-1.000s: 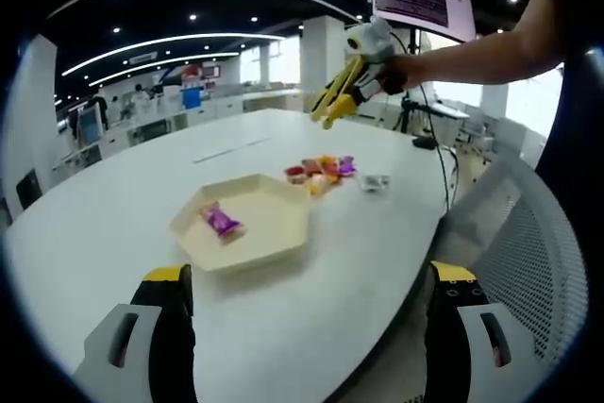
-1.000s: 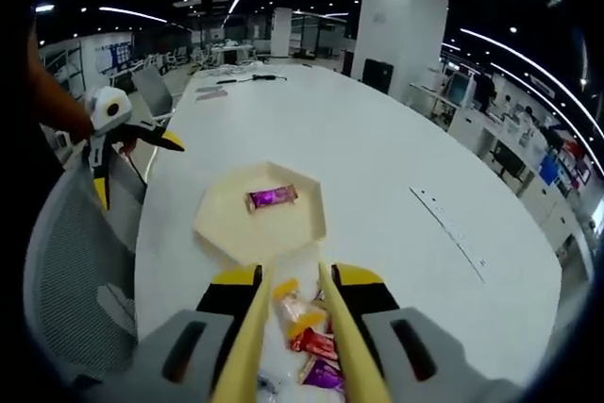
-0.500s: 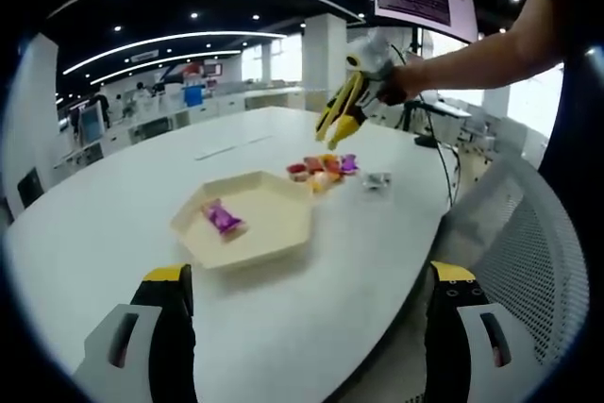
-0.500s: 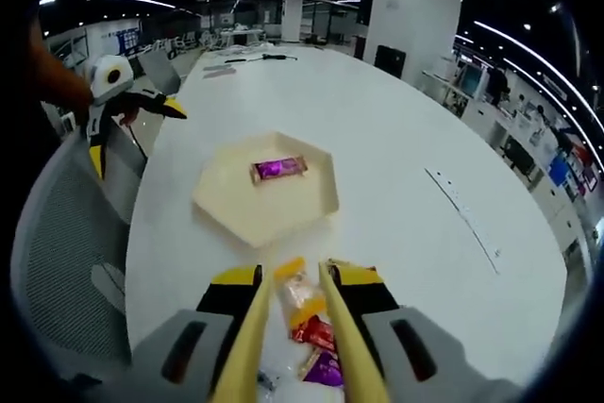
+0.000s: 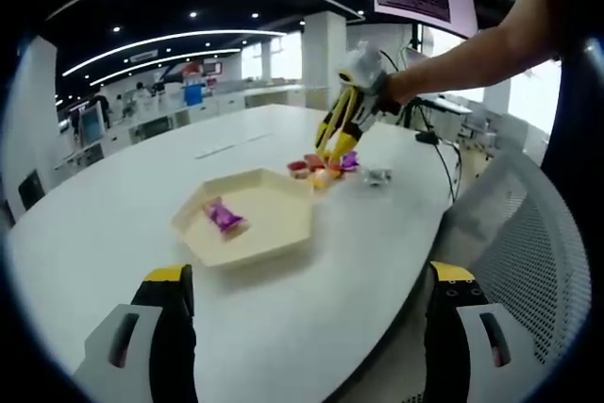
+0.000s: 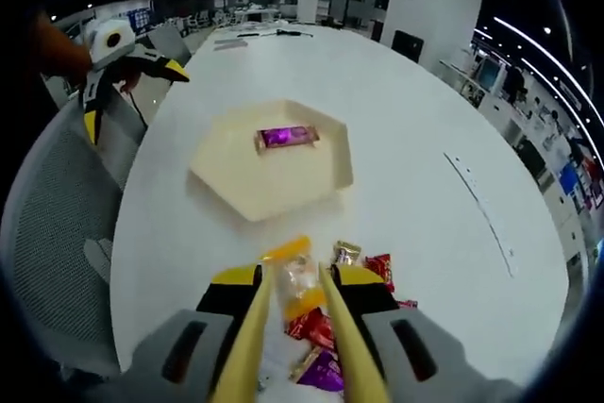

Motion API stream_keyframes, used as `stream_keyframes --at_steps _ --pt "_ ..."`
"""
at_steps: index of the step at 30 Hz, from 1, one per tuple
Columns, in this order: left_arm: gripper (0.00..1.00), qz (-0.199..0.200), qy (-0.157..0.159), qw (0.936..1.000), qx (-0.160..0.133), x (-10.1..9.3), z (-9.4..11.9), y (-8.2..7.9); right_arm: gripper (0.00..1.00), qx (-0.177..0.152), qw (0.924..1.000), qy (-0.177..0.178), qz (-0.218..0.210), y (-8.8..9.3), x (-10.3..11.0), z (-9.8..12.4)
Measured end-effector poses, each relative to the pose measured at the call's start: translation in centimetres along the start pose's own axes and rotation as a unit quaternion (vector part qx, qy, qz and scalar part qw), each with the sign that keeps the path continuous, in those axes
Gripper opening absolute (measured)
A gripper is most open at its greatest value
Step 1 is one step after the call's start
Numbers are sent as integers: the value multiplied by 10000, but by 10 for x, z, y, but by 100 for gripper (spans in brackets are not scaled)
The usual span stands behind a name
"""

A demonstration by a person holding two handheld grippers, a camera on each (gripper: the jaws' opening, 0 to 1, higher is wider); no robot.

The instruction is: Place the target food into the container with the food tongs after gripping and lifting it, then release it inside without dropping or visibly crushing the food.

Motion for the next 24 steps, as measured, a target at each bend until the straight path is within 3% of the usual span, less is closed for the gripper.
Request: stream_keyframes --at_steps 24 --pt "98 26 3 10000 76 1 -1 3 28 384 9990 -53 238 16 4 -31"
Point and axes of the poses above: the point that each gripper's makers call its tool centre point, and the gripper's own axes: z roughly backward along the fingers, x roughly to its left, y roughly out of its underside, the point moved 6 cm from there along z, roughly backward along the fingers, and after that the axes turned 11 degrees about y, right-handed, at the moved point
